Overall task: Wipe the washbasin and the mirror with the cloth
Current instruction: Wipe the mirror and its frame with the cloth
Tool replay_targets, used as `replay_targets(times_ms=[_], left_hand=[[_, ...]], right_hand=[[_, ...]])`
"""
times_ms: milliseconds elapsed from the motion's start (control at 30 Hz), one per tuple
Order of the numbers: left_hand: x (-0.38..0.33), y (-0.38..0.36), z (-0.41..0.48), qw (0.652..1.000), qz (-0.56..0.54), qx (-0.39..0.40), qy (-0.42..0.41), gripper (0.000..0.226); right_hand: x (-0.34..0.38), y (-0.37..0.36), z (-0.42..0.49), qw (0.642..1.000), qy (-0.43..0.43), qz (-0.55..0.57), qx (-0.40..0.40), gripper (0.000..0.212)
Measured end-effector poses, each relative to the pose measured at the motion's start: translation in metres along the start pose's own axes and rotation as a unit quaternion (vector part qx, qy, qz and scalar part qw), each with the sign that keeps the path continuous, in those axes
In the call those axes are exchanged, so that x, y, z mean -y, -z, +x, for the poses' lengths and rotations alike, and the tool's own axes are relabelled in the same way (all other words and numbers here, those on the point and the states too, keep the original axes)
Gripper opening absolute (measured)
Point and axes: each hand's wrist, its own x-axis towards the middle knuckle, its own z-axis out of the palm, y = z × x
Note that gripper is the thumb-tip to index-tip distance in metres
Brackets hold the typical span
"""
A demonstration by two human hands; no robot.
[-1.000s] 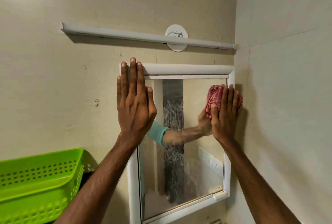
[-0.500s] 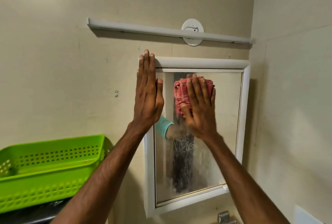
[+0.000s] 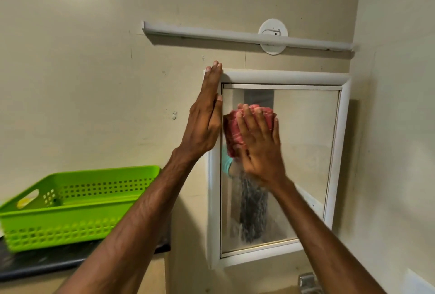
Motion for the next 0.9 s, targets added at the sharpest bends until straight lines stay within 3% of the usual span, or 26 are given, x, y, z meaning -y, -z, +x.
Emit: replay_targets(times_ms=[67, 200, 400, 633, 800, 900], left_hand=[[0.001, 0.008, 0.0, 1.0, -0.004, 0.02, -0.007, 0.058], [0.003, 0.019, 0.002, 0.999, -0.005, 0.047, -0.023, 0.066], [0.002, 0.031, 0.004, 0.998, 0.0, 0.066, -0.02, 0.065], [-0.001, 0.046, 0.008, 0.996, -0.015, 0.092, -0.015, 0.058], [0.0, 0.04, 0.005, 0.999, -0.033, 0.028, 0.002, 0.055], [0.004, 0.035, 0.003, 0.999, -0.031, 0.032, 0.01, 0.056]], right_hand=[[-0.016, 0.004, 0.003, 1.0, -0.027, -0.004, -0.008, 0.077], [-0.007, 0.002, 0.009, 0.982, -0.18, -0.027, -0.056, 0.075], [0.058, -0.013, -0.007, 0.999, -0.045, -0.005, -0.006, 0.073], [0.06, -0.002, 0.039, 0.999, -0.039, -0.013, -0.031, 0.077], [0.053, 0.017, 0.111, 0.994, -0.073, -0.018, -0.08, 0.069], [0.06, 0.013, 0.112, 0.991, -0.095, -0.012, -0.09, 0.068]])
